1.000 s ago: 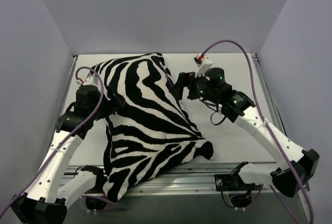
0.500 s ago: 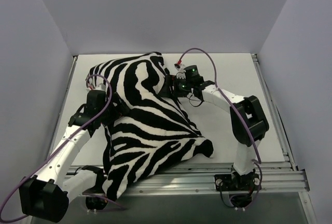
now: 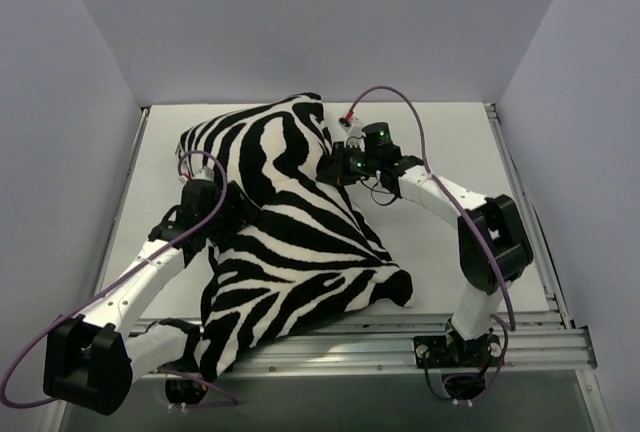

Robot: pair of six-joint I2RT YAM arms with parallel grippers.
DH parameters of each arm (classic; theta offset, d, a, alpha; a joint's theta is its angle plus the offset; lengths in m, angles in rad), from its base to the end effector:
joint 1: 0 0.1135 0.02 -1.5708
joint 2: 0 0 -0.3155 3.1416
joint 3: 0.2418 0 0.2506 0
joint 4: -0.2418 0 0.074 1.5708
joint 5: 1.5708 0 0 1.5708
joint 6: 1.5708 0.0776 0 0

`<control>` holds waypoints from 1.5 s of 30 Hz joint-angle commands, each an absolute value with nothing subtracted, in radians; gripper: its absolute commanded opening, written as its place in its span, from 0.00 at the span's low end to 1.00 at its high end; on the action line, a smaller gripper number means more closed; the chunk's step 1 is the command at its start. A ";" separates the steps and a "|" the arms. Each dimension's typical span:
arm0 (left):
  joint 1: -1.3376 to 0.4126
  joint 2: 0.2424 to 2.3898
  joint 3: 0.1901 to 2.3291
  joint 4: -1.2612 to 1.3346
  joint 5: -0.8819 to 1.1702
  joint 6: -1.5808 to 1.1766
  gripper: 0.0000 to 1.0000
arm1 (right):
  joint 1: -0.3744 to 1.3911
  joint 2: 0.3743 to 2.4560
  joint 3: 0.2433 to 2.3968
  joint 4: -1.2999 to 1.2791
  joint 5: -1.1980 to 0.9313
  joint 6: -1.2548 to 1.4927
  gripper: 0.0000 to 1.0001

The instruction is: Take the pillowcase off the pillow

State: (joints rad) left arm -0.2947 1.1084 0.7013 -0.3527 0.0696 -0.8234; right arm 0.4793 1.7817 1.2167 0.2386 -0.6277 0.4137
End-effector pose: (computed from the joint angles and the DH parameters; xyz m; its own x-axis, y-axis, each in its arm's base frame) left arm 0.2245 -0.0738 0.2503 -0.6959 -0.5534 -0.4577 -0.2537 0.7856 -0.5643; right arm 0.3812 0.2495 0.2986 -0.6090 0.0502 -0.7916 -0.6793 0.4822 0.5532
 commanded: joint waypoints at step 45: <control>-0.517 0.517 0.976 -1.052 -0.166 -0.960 0.94 | 0.960 1.597 1.751 -0.182 -0.049 0.308 0.83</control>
State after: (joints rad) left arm -0.5217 0.4782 0.9497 -1.0199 -0.1493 -1.0065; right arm 0.9680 1.7145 1.7947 -0.1555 -0.1879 0.3355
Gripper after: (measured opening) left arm 0.941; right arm 0.812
